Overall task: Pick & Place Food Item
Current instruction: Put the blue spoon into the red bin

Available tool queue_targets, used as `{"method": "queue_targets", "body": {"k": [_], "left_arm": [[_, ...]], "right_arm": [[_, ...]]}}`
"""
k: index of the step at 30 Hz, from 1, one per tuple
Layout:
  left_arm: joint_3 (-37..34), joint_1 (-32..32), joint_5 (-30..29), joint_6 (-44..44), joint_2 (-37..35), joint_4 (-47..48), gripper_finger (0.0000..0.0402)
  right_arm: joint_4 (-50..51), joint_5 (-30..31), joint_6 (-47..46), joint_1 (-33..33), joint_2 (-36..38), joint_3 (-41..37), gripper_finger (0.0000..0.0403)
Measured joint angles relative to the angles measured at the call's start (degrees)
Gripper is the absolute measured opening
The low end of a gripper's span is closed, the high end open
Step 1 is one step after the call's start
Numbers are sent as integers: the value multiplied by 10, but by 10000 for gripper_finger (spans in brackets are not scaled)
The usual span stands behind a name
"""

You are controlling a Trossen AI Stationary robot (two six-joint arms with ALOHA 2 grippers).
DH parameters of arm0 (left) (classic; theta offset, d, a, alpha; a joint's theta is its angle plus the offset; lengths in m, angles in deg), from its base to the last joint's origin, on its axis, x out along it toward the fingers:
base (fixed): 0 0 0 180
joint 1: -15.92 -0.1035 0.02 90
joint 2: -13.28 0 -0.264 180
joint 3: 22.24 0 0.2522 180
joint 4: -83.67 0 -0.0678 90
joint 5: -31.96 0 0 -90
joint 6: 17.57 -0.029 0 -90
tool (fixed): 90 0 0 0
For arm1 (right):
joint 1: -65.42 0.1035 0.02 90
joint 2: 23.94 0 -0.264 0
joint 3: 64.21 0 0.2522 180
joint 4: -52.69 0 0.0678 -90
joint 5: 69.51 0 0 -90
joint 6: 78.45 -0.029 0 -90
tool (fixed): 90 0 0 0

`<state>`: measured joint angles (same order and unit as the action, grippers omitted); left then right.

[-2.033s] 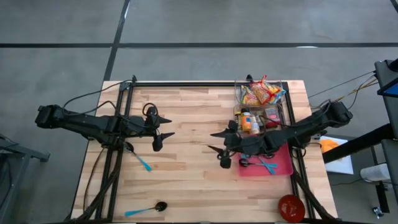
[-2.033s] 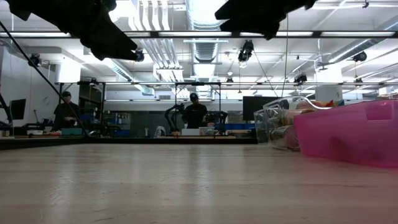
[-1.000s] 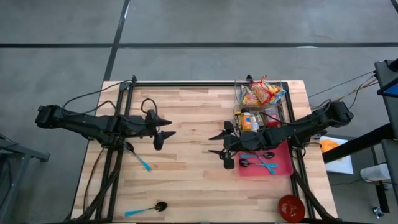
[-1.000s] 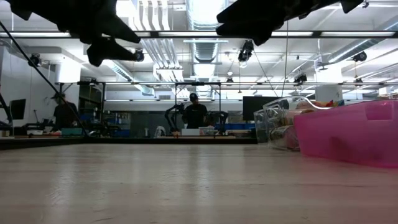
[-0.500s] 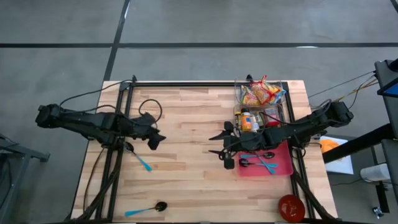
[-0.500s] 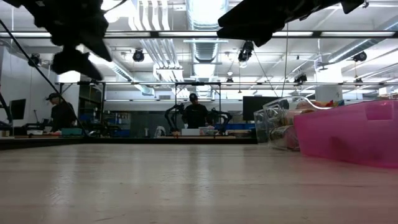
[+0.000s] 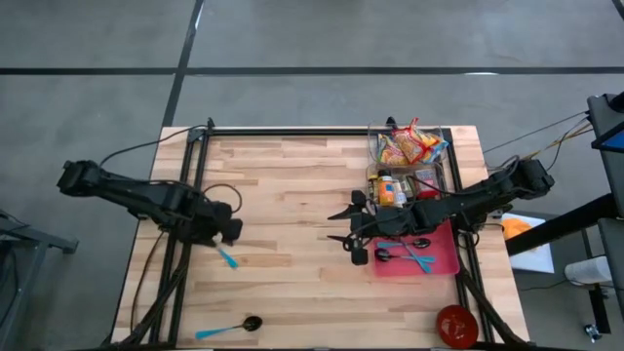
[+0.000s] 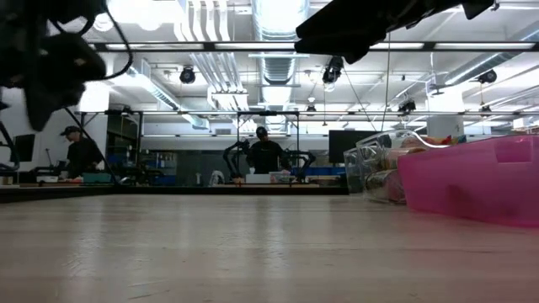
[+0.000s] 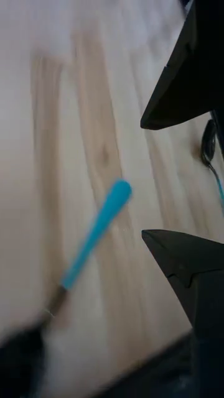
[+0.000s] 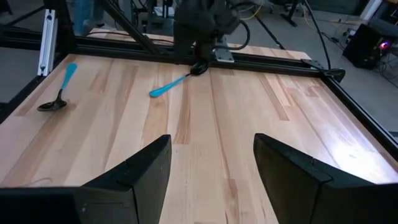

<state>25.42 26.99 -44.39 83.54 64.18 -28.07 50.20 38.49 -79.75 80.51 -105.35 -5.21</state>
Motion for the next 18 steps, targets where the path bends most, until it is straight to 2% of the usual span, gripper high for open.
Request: {"method": "queue_targets", "body": {"k": [3,9,18], "left_arm": [[-22,3,15,43,0,4,280],[-69,3,1,85,16,-23,280],[-102,3,2,99,86,-37,280]], "right_arm": [[2,0,0,0,0,0,227],[11,0,4,0,0,-1,227],[11,0,16,0,0,-5,227]]}}
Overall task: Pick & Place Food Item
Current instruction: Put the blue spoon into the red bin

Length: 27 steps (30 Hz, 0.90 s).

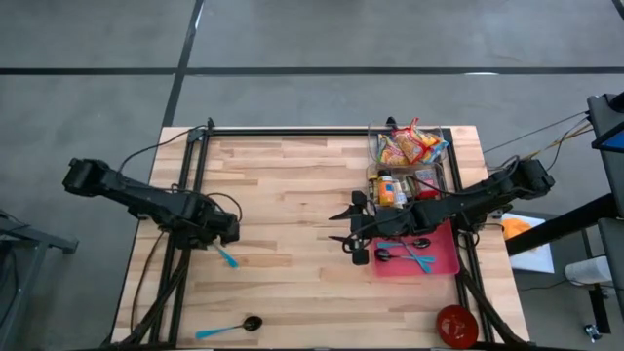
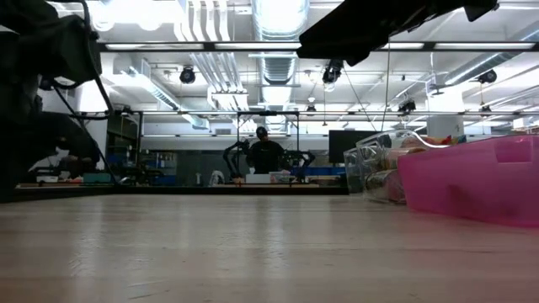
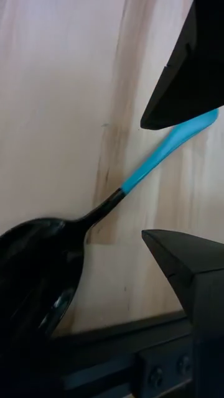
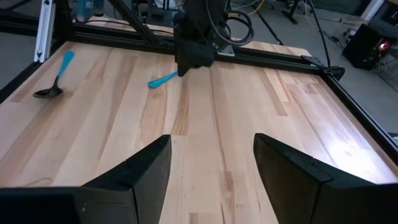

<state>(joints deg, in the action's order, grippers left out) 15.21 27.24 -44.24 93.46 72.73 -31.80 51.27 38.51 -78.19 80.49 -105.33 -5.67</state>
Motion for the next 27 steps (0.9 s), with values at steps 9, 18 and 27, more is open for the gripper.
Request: {"method": "queue_targets", "body": {"k": [9,18,27], "left_arm": [[-15,0,-37,-3,28,-27,280],[-19,0,-44,-9,28,-40,280],[-19,1,-51,-12,28,-44,229]], "right_arm": [[0,0,4,-2,0,0,227],[0,0,4,-2,0,0,227],[0,0,4,-1,0,0,227]]}}
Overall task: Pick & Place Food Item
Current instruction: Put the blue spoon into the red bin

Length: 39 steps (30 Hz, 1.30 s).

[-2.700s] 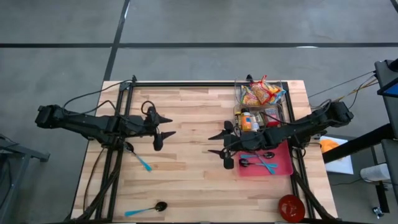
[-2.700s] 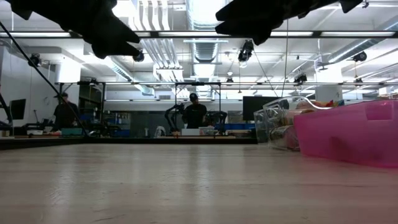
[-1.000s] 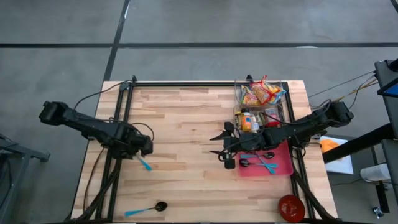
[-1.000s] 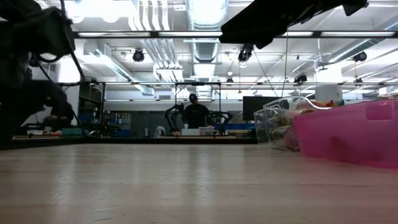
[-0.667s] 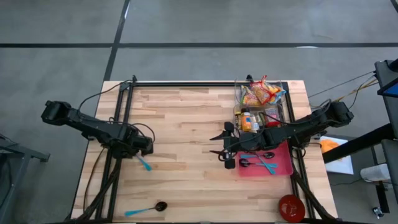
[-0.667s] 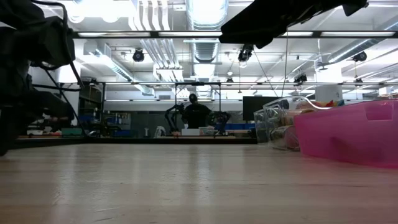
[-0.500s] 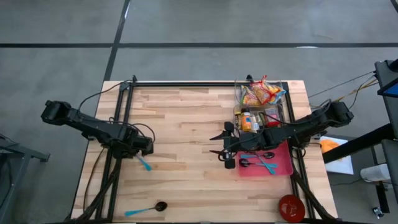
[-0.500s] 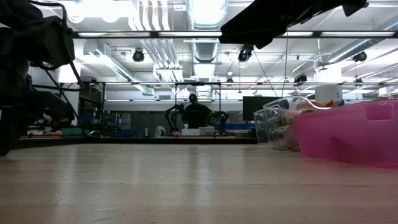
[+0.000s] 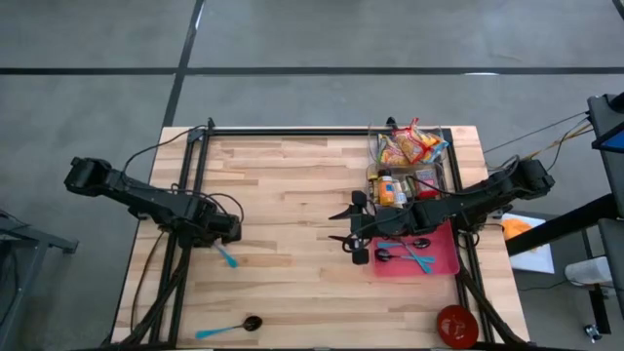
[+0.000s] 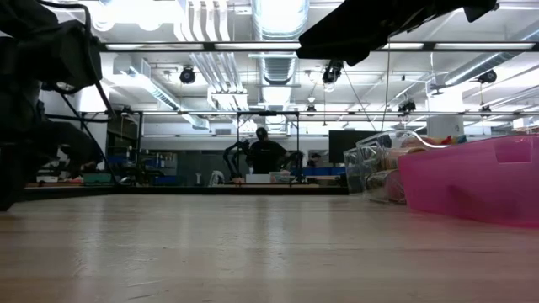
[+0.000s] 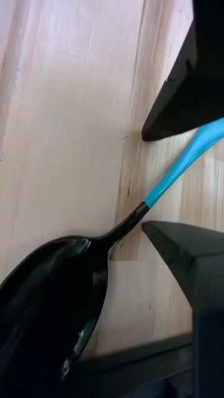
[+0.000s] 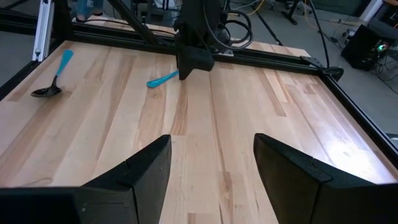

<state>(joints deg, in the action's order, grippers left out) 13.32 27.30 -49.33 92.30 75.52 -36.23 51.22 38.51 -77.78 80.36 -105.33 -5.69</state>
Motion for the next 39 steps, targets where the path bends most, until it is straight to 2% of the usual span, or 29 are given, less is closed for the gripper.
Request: {"method": "queue_targets", "body": {"k": [6,12,19,31,39], "left_arm": [[0,0,-3,10,0,-9,161],[4,0,-17,3,1,-18,112],[9,0,-71,2,7,-41,102],[10,0,-74,-21,17,-45,95],[10,0,-76,-21,17,-44,15]], "right_arm": [[0,0,0,0,0,0,227],[0,0,0,0,0,0,227],[0,0,0,0,0,0,227],[0,0,0,0,0,0,227],[0,0,-1,0,0,0,227]]}}
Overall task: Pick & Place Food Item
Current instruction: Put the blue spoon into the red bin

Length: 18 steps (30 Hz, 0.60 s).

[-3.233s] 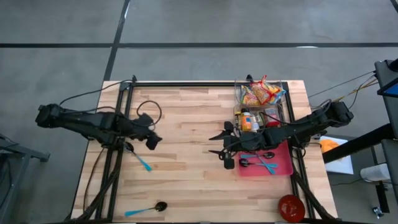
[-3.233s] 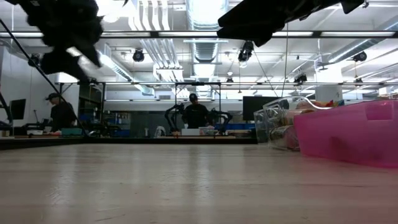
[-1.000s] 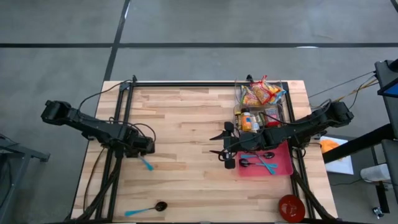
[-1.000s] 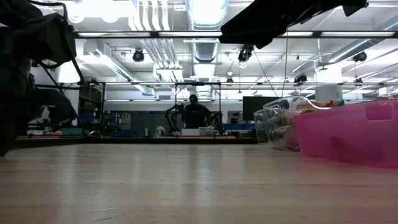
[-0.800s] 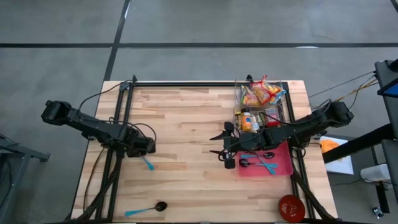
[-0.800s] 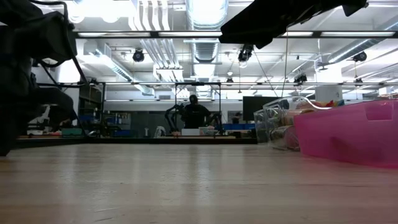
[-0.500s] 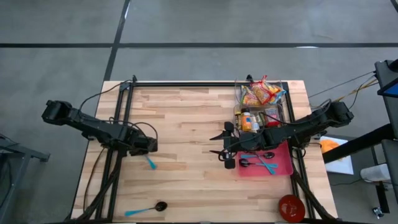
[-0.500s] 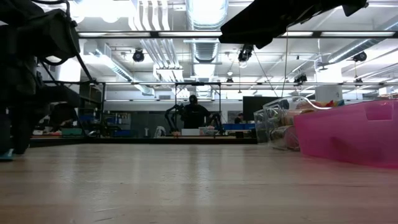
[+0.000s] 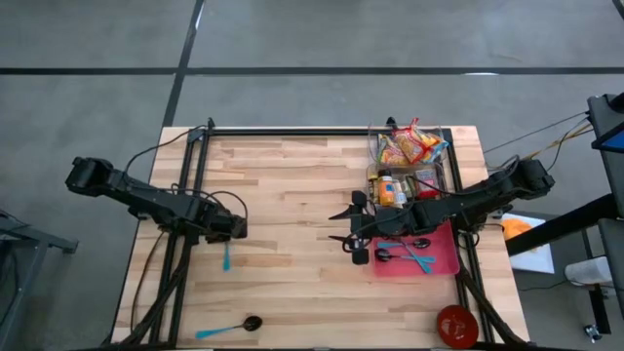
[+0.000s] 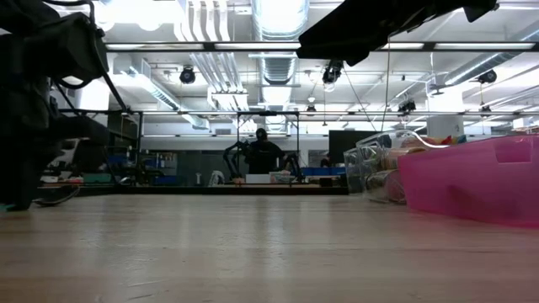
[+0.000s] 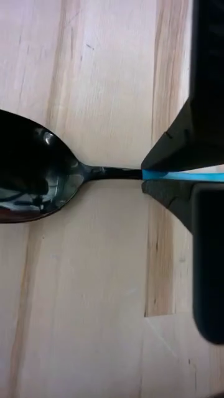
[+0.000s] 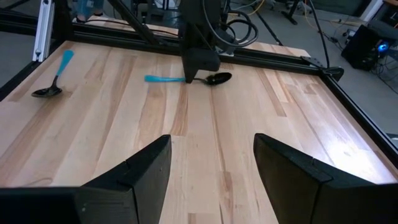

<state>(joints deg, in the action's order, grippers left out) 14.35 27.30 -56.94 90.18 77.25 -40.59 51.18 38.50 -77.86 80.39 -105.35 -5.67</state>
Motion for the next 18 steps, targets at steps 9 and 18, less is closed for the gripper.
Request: {"method": "queue_targets", "body": {"k": [9,18], "left_arm": [[-1,0,-6,-25,0,-13,13],[14,-2,-98,-162,6,-155,12]], "right_arm": [[0,0,0,0,0,0,227],[0,0,1,0,0,0,227]]}}
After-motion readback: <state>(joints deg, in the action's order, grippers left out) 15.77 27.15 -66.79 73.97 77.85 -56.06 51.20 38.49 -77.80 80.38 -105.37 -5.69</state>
